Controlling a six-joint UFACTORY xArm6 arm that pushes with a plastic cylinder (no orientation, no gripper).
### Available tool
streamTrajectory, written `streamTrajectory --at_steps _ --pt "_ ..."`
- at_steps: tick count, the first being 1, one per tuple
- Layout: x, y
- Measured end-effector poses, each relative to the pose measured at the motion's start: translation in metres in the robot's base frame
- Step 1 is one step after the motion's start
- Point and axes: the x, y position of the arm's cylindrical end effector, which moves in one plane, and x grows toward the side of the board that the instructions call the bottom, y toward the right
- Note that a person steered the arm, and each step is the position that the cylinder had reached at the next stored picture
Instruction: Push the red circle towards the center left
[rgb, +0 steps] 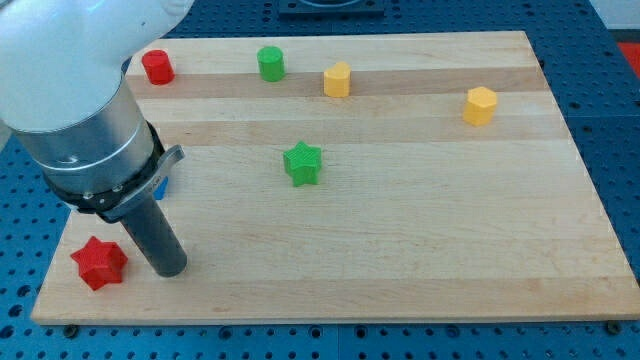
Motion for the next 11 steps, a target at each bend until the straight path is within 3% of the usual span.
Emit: streamTrajectory --at_steps 1,3,4,6,7,10,11 --pt "0.0 0.001" --pt "-0.038 0.087" --pt "-0.067 0.087" --pt "-0.181 0.085" --pt "-0.213 0.075" --pt "-0.241 0.012" --pt "-0.295 0.01"
